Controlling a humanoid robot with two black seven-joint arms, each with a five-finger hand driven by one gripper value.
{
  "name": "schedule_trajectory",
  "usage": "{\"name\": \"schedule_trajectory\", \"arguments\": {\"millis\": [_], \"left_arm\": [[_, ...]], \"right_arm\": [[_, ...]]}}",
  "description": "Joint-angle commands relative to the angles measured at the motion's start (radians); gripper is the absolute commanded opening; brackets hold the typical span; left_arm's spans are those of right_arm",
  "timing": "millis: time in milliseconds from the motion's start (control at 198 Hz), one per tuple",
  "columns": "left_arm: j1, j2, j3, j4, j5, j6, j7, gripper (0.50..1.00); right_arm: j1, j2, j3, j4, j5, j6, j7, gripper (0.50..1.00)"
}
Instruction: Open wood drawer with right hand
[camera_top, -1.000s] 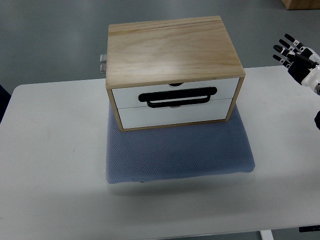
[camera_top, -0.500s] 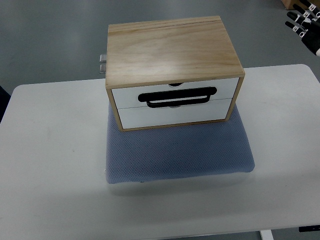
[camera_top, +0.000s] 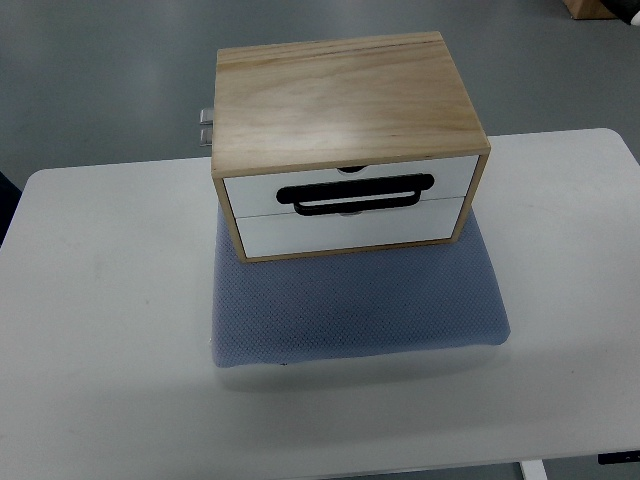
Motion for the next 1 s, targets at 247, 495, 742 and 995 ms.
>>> {"name": "schedule_trajectory", "arguments": {"millis": [247, 495, 742, 995], "left_arm": [[0.001, 0.0, -0.001, 0.0, 0.0, -0.001, 0.0, 1.0], [-0.001, 0.0, 0.0, 0.0, 0.0, -0.001, 0.0, 1.0], [-0.001, 0.0, -0.001, 0.0, 0.0, 0.001, 0.0, 1.0], [-0.001, 0.0, 0.0, 0.0, 0.0, -0.001, 0.0, 1.0]], "right_arm": [[0.064, -0.033, -0.006, 0.147, -0.178, 0.09, 0.0, 0.942], [0.075, -0.019, -0.009, 0.222, -0.359, 0.09, -0.032, 0.944], [0.112, -0.011, -0.079, 0.271, -0.486, 0.09, -0.032, 0.944], [0.115, 0.001, -0.105, 0.31, -0.564, 0.09, -0.037, 0.942]]}}
